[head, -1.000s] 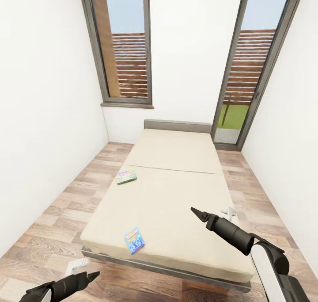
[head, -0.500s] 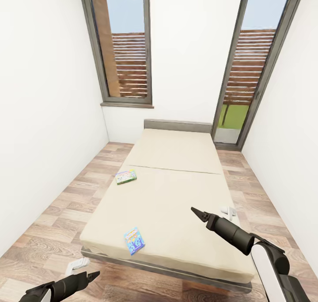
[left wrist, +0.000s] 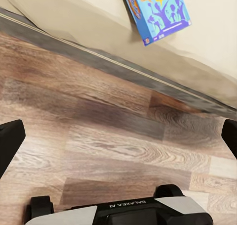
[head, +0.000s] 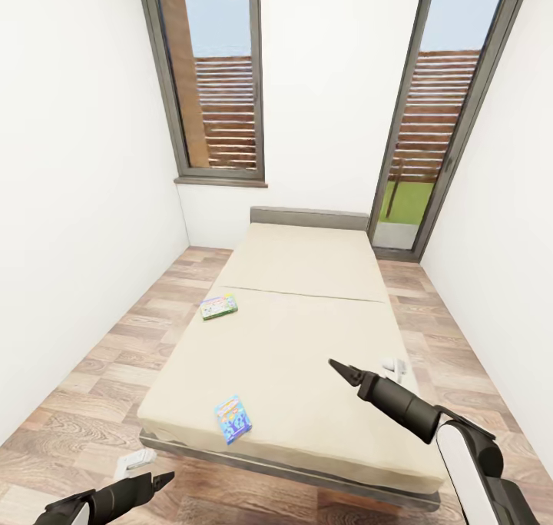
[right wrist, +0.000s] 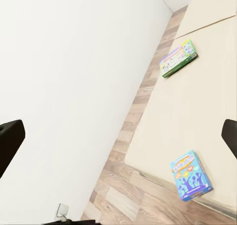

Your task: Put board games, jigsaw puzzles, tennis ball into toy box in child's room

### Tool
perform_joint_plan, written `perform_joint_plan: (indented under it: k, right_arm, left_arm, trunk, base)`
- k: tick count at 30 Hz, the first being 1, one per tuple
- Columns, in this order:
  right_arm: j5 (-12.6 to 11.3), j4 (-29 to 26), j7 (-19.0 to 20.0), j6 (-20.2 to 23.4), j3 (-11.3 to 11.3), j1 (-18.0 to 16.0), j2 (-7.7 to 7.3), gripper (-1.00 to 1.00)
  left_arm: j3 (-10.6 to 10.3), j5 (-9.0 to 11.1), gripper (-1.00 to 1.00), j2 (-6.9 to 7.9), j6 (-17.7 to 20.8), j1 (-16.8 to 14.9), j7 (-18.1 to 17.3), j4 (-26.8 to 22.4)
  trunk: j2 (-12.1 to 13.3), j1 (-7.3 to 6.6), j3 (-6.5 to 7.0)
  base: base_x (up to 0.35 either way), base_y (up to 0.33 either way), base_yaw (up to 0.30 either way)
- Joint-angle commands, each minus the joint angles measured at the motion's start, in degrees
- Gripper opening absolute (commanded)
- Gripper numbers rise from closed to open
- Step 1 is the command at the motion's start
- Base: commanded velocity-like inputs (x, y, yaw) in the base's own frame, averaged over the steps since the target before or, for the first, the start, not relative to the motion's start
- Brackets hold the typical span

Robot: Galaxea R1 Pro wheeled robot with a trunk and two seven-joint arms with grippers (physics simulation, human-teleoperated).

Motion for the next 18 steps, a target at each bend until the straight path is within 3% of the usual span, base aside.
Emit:
perform_joint_plan:
  k: [1,5,8,15,18]
  right_arm:
    - [-0.6,0.0,1.1,0.5,0.0,0.0,0.00,1.00]
    - [-3.5,0.0,6.4,1.6,0.3,-0.1,0.02,1.00]
    - [-5.3,0.0,8.0,4.6,0.3,-0.1,0.06,1.00]
    - [-6.7,0.0,8.9,10.3,0.3,-0.7,0.09,1.00]
    - [-6.8,-0.1,8.9,11.8,0.3,-1.0,0.09,1.00]
  left_arm:
    - [0.5,0.0,1.00,-0.02,0.6,0.0,-0.4,0.0]
    - [0.6,0.0,1.00,0.05,1.7,0.0,-1.0,0.2]
    - [0.6,0.0,1.00,0.06,2.6,0.0,-2.2,0.2]
    - [0.6,0.1,1.00,0.21,3.7,-0.1,-4.4,0.3]
    - [0.6,0.6,1.00,0.41,6.9,-0.5,-6.3,0.1]
  trunk:
    - [-0.5,0.24,-0.28]
    - [-2.1,1.12,-0.99]
    - [-3.3,1.78,-1.53]
    - [-6.1,3.32,-2.79]
    - [-7.3,3.98,-3.33]
  base:
    - [0.000,0.000,0.000]
    - [0.000,0.000,0.000]
    - [0.000,0.000,0.000]
    - [0.000,0.000,0.000]
    - [0.000,0.000,0.000]
